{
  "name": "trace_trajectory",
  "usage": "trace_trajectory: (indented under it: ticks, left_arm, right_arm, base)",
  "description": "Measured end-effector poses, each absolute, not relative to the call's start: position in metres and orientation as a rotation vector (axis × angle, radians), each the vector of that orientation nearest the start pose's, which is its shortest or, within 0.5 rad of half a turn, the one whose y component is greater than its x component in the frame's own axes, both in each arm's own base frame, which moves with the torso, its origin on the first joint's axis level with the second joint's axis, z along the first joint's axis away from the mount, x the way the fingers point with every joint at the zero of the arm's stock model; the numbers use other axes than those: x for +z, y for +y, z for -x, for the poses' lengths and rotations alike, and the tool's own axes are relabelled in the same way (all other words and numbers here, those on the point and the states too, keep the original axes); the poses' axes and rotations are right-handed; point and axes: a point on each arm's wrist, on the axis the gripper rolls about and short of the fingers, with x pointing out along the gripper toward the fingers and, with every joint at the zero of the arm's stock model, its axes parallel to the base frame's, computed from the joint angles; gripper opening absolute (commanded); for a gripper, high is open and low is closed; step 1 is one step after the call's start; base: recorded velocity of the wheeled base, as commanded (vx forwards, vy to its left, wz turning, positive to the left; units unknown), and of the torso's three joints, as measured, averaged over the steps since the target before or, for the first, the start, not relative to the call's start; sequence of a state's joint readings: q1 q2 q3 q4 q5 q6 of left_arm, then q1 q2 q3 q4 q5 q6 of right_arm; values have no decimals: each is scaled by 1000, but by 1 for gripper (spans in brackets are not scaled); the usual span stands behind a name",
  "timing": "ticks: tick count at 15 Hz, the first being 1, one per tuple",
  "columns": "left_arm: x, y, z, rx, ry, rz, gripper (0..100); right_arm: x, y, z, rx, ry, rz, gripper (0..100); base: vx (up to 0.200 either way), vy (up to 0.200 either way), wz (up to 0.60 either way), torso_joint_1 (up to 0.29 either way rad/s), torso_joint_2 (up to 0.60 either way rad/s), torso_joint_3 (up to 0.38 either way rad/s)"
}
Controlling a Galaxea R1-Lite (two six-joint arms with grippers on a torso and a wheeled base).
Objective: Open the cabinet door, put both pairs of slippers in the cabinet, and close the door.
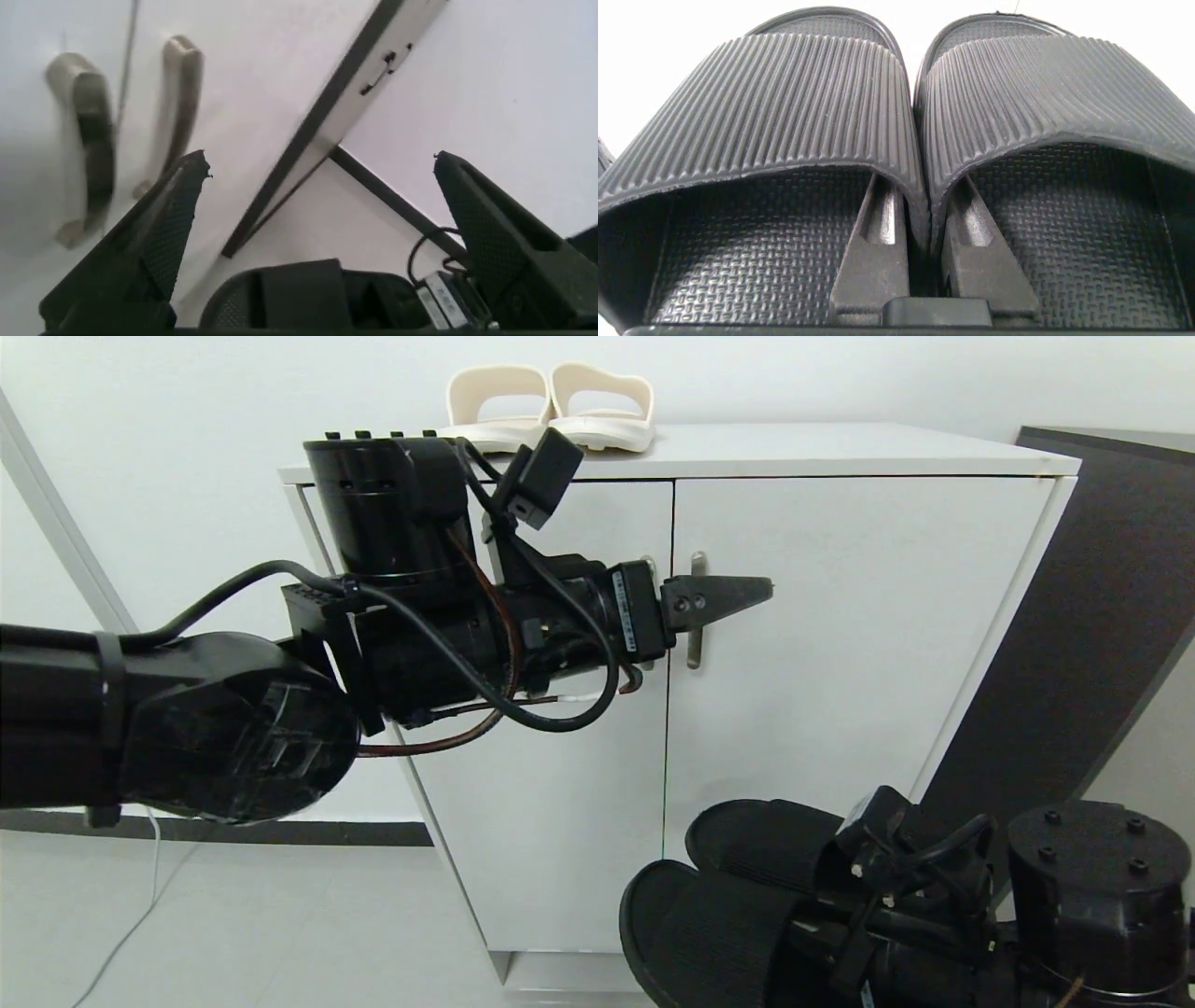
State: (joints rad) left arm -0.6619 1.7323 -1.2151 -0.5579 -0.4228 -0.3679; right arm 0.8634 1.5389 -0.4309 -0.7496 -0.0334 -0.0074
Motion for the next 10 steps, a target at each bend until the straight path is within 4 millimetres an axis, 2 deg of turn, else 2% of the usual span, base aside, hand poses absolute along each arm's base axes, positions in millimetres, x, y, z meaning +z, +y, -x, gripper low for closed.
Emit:
trace_trajectory:
  ticks: [10]
  left_arm:
    - [276,-226,-285,-964,161,337,100]
  right_arm:
    - [139,177,-152,826,330,187,0]
  base:
    - [0,0,0,0,0,0]
